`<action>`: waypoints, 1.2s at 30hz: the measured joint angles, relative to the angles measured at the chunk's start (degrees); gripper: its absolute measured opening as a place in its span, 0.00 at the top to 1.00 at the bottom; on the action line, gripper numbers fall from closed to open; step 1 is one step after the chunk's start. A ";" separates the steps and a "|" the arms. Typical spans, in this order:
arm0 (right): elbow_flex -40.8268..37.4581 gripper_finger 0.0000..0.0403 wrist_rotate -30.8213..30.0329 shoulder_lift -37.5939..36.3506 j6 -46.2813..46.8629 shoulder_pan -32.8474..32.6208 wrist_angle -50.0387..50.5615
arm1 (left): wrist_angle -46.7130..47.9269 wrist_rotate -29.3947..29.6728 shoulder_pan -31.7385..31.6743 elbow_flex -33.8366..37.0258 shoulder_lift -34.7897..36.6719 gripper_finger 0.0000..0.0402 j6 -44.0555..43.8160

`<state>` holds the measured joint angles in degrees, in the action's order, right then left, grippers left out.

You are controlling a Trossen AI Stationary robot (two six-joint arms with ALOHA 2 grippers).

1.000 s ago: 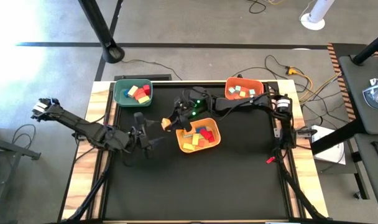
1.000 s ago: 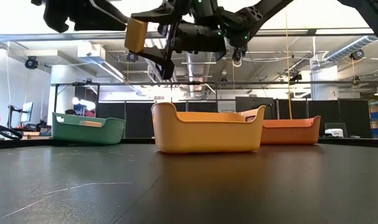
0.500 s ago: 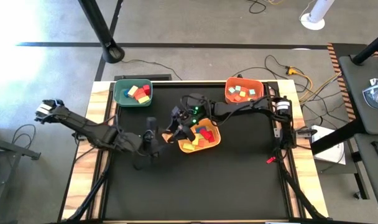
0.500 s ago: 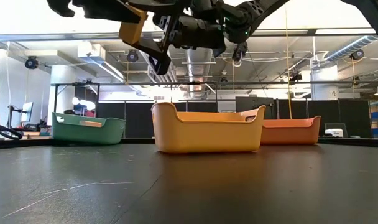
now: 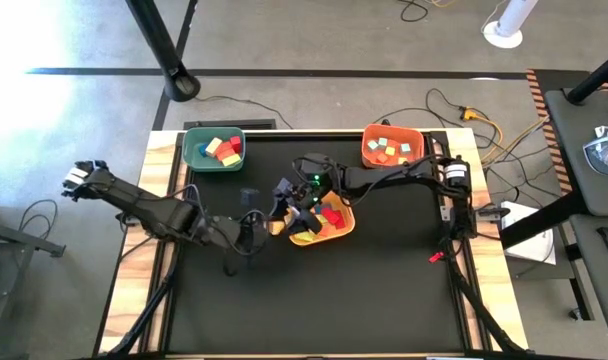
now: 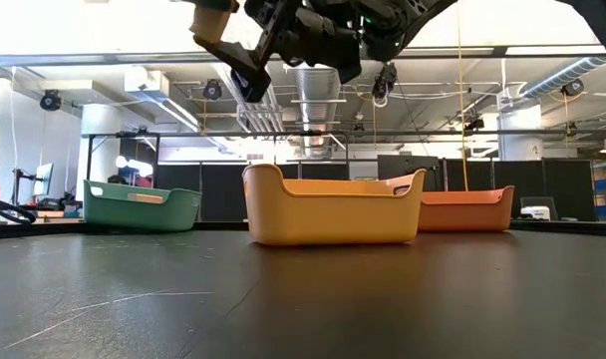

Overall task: Sort blocks by size
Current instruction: Put the yellow thick block into the blue bin

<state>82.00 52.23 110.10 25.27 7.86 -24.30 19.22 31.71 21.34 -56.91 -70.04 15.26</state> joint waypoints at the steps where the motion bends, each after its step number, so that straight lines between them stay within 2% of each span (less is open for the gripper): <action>1: 0.00 0.13 -0.14 -0.23 0.00 -0.02 0.24 | 1.99 -0.22 0.04 -0.95 0.23 0.71 -0.73; 5: -0.24 0.07 -2.37 -1.82 -2.73 0.12 5.95 | 11.59 0.30 -1.50 -2.12 3.55 0.71 -4.59; 9: -0.39 0.06 -10.14 -3.08 -10.58 -0.23 16.35 | 21.63 0.96 -8.59 -0.65 7.76 0.71 -12.96; 11: -1.34 0.06 -15.82 -3.10 -14.06 -0.54 19.23 | 28.66 0.83 -14.61 0.01 8.92 0.71 -17.51; 14: -4.19 0.06 -24.49 -2.47 -15.04 -1.73 19.08 | 34.37 -0.24 -26.17 0.07 7.65 0.71 -20.97; 16: -5.92 0.06 -29.44 -2.31 -15.04 -3.04 19.03 | 35.72 -2.82 -33.92 0.10 6.03 0.71 -20.04; 19: -8.08 0.06 -33.49 -2.31 -14.50 -5.84 18.84 | 35.78 -9.13 -44.33 0.10 2.28 0.71 -14.29; 24: -9.64 0.06 -34.16 -2.29 -10.39 -10.68 19.38 | 35.59 -16.09 -59.13 -0.52 -5.69 0.71 -5.92; 27: -9.79 0.07 -34.36 -2.74 -9.29 -13.19 20.48 | 35.59 -17.25 -65.07 -1.35 -10.24 0.71 -3.82; 31: -9.86 0.07 -34.25 -4.50 -8.58 -16.09 21.41 | 31.57 -15.61 -69.06 -1.57 -15.31 0.71 -3.04; 33: -9.61 0.07 -34.24 -5.88 -8.58 -17.27 22.45 | 28.88 -13.21 -70.21 -1.68 -17.82 0.71 -2.95; 36: -9.23 0.07 -34.31 -7.73 -8.33 -18.75 23.08 | 26.97 -12.71 -71.03 -2.30 -21.54 0.71 -2.38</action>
<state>72.77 17.91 102.37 16.94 -10.89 -1.22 46.19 18.99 -49.69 -59.21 -91.58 12.88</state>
